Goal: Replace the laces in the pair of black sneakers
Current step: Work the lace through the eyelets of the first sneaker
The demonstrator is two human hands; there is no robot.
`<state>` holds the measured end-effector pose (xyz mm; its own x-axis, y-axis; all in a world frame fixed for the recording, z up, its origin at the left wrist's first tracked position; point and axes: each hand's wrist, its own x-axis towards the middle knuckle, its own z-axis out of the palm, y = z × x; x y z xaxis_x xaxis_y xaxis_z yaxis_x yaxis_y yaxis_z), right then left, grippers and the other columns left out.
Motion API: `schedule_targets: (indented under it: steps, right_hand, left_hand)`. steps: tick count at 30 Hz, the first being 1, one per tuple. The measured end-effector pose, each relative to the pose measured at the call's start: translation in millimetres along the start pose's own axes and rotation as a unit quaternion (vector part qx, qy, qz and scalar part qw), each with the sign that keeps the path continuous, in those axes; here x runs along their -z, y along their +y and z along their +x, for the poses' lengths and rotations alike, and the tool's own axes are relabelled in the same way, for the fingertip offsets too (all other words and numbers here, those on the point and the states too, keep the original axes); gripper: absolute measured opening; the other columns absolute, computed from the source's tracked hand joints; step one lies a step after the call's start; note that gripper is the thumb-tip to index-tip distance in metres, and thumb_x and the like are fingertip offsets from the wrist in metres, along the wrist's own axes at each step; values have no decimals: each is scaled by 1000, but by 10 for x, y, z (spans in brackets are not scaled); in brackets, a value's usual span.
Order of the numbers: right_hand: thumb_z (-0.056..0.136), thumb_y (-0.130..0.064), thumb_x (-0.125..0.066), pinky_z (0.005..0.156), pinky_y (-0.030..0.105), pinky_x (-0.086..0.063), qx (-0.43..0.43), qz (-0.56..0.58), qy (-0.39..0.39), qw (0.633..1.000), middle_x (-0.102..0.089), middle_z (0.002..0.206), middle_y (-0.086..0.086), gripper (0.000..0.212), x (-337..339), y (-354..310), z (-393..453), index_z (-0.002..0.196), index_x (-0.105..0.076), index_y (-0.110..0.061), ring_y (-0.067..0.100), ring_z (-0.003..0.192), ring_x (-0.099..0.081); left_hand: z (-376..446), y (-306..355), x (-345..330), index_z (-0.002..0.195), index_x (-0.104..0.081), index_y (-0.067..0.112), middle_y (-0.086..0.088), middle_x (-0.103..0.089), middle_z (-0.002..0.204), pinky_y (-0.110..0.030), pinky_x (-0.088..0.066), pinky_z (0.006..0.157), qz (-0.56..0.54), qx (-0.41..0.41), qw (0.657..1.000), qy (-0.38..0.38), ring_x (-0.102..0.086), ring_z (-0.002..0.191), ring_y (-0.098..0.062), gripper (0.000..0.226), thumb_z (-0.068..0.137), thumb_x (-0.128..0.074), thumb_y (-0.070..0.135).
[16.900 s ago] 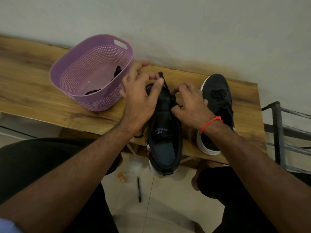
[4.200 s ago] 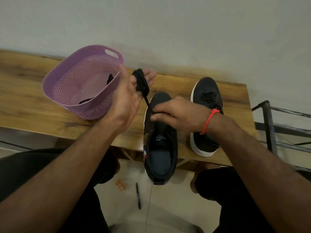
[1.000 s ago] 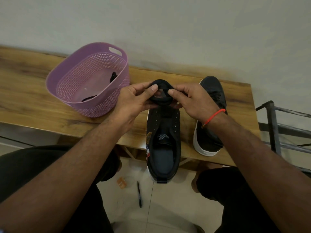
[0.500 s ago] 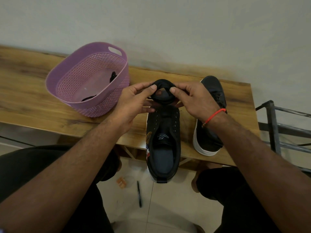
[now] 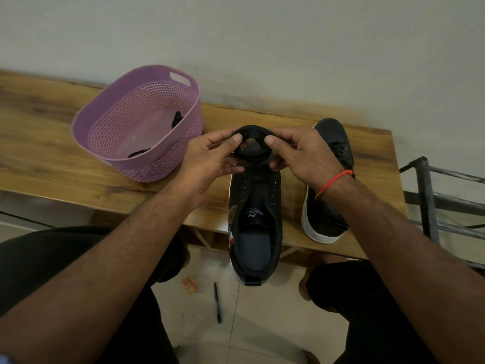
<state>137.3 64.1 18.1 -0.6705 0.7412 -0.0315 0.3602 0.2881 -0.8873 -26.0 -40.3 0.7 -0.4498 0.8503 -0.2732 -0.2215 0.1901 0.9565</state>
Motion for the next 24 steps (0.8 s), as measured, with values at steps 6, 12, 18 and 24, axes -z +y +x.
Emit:
schedule_targets:
  steps: [6, 12, 18, 24]
  right_hand:
    - [101, -25, -56, 72, 39, -62, -9, 22, -3, 1000, -71, 106, 6, 38, -21, 5, 10, 138, -57, -17, 20, 71, -72]
    - [101, -32, -55, 71, 35, -62, -17, -1, 5, 1000, -71, 101, -4, 39, -1, 0, 8, 139, -55, -21, 17, 76, -70]
    - [100, -34, -56, 68, 28, -60, -24, 1, 23, 999, -70, 100, -4, 36, 19, 10, 15, 134, -57, -23, 16, 78, -70]
    - [101, -28, -55, 68, 26, -59, -23, -3, 28, 999, -69, 103, -3, 32, 34, 19, 22, 133, -57, -23, 14, 78, -70]
  left_hand:
    - [16, -13, 16, 126, -69, 16, -9, -76, 112, -30, -62, 73, -56, 7, 998, 14, -75, 97, -28, 27, 99, -64, 16]
    - [113, -90, 119, 124, -66, 10, -14, -76, 102, -26, -61, 67, -240, 102, 958, 116, -77, 85, -21, 24, 100, -59, 10]
    - [186, -152, 201, 136, -51, 1, -23, -66, 122, -39, -60, 88, -400, 125, 892, 168, -72, 101, -32, 33, 104, -50, 5]
    - [210, -130, 155, 142, -47, -2, -20, -59, 135, -40, -39, 115, -332, 106, 923, 166, -53, 132, -27, 42, 100, -53, 1]
